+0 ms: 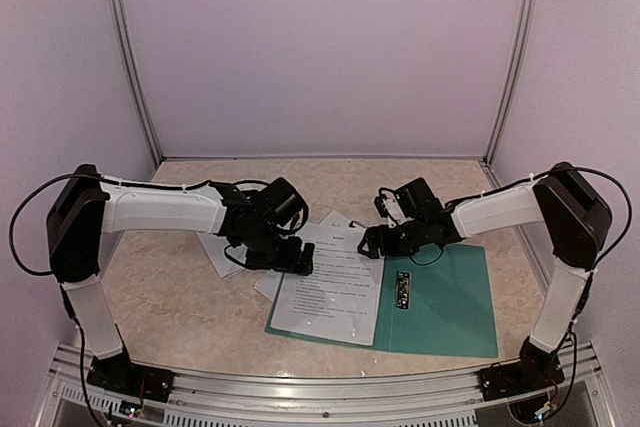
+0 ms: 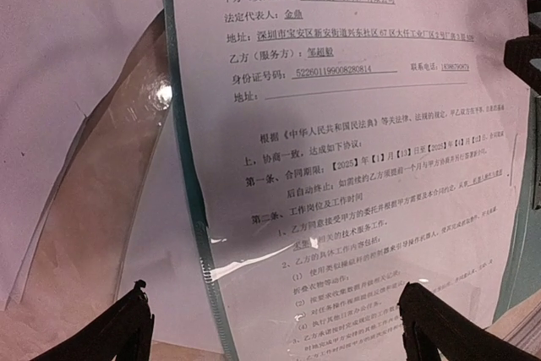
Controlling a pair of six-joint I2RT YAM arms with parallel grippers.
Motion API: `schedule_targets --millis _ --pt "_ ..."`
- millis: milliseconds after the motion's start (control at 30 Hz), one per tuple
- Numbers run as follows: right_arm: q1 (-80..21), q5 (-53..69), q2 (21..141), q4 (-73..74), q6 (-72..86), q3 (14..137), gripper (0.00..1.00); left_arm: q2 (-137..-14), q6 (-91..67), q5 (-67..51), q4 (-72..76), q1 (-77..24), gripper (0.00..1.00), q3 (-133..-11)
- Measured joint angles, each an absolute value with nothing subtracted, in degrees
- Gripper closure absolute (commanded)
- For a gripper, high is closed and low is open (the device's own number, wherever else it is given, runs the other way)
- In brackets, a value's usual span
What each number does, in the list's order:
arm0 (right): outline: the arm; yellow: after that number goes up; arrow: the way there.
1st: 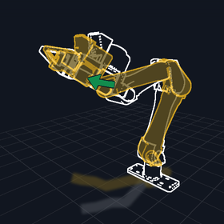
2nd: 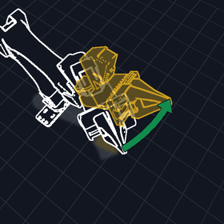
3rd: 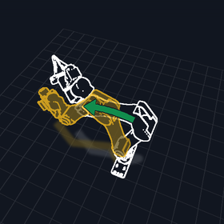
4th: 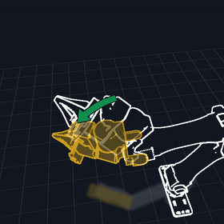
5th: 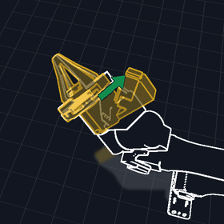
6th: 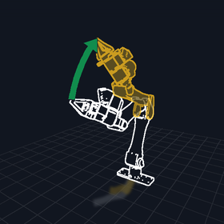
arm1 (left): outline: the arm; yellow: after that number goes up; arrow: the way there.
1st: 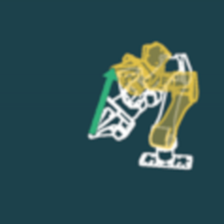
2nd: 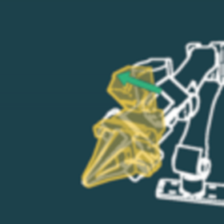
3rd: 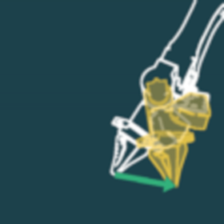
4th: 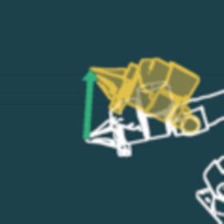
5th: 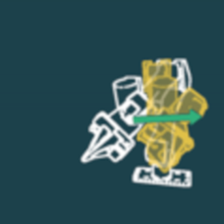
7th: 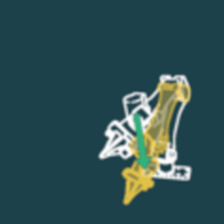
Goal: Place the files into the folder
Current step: Insert the folder to form pockets on the folder.
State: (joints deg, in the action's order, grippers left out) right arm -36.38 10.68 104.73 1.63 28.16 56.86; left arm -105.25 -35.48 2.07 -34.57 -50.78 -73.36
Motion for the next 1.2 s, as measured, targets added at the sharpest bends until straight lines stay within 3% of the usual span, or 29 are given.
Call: schedule_targets --millis 133,667,900,1200 --pt "-36.4 10.6 105.2 1.6 28.7 57.5 0.16 -105.3 -35.4 2.4 -35.1 -50.8 0.01 -73.4" --pt "-37.8 5.8 107.0 2.9 29.4 60.3 0.11 -105.3 -34.2 3.0 -35.6 -50.9 0.01 -73.7" --pt "-38.1 -0.5 103.9 7.1 28.9 60.3 0.01 -105.1 -33.9 4.4 -35.7 -51.0 0.01 -73.7" --pt "-38.1 -4.8 94.6 9.9 24.7 59.5 0.03 -102.0 -33.2 6.0 -35.7 -50.4 0.01 -73.7"
